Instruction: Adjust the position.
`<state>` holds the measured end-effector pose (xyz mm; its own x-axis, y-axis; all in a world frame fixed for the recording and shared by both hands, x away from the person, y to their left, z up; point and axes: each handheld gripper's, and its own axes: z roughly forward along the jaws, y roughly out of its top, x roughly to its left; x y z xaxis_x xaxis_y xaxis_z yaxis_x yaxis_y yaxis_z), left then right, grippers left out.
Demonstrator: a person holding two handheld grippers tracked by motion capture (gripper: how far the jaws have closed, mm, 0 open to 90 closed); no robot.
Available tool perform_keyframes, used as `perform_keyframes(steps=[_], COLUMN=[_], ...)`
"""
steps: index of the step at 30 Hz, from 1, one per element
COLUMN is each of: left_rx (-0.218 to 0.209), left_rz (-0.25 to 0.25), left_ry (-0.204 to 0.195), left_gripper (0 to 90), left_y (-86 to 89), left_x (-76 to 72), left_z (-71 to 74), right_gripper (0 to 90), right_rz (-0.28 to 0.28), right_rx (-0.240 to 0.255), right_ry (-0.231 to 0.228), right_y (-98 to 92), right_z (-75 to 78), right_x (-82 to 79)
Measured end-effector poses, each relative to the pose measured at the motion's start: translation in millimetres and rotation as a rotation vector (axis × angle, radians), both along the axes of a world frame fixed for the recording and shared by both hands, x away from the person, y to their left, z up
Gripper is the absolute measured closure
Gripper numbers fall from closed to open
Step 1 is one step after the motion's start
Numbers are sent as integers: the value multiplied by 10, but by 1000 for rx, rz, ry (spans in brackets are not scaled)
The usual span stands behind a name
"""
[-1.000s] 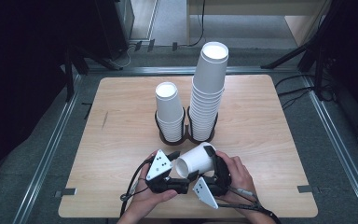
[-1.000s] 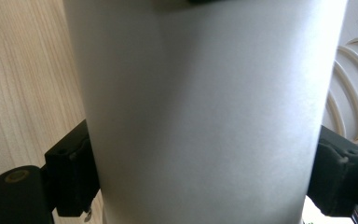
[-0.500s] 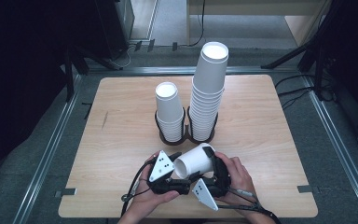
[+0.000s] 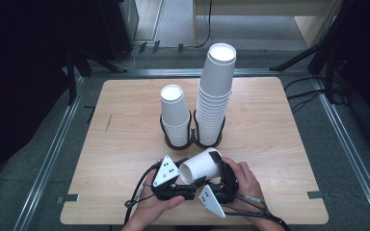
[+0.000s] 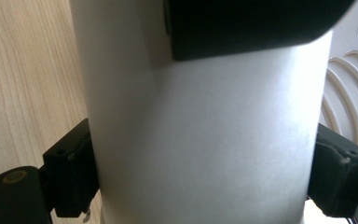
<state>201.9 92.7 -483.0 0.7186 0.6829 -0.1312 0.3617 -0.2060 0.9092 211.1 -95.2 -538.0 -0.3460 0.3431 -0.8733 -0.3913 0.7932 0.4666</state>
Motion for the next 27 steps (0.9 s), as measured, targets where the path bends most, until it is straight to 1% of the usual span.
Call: perform_keyframes(steps=[2, 5, 7, 9, 11, 16, 18, 19, 21, 25, 27], left_rx=[-2, 0, -8, -9, -16, -40, -36, -33, -27, -20, -18], left_rz=[-2, -3, -8, -19, -23, -9, 1, -3, 1, 22, 35], left_ry=[10, 17, 33, 36, 43, 68, 64, 66, 59, 35, 25], left_gripper=[224, 229, 232, 234, 234, 233, 234, 235, 237, 240, 241], left_y=[6, 11, 17, 26, 35, 64, 70, 78, 88, 110, 123], left_x=[5, 13, 27, 32, 37, 55, 56, 57, 57, 56, 57], left_z=[4, -1, -11, -16, -14, -29, -34, -34, -33, -25, -21], right_gripper=[120, 114, 107, 98, 95, 88, 79, 70, 42, 4, 0], right_rz=[4, 12, 21, 25, 29, 29, 38, 38, 58, 62, 67], right_rx=[0, 0, 3, 0, 11, 32, 47, 62, 76, 86, 93], right_ry=[-3, 5, 20, 25, 24, 38, 48, 58, 72, 79, 82], right_y=[-2, -6, -13, -19, -25, -26, -24, -27, -29, -30, -37], right_z=[-5, -8, -16, -23, -33, -40, -51, -55, -49, -45, -42], right_x=[-2, 3, 13, 7, -1, 4, -2, -11, -21, -32, -41])
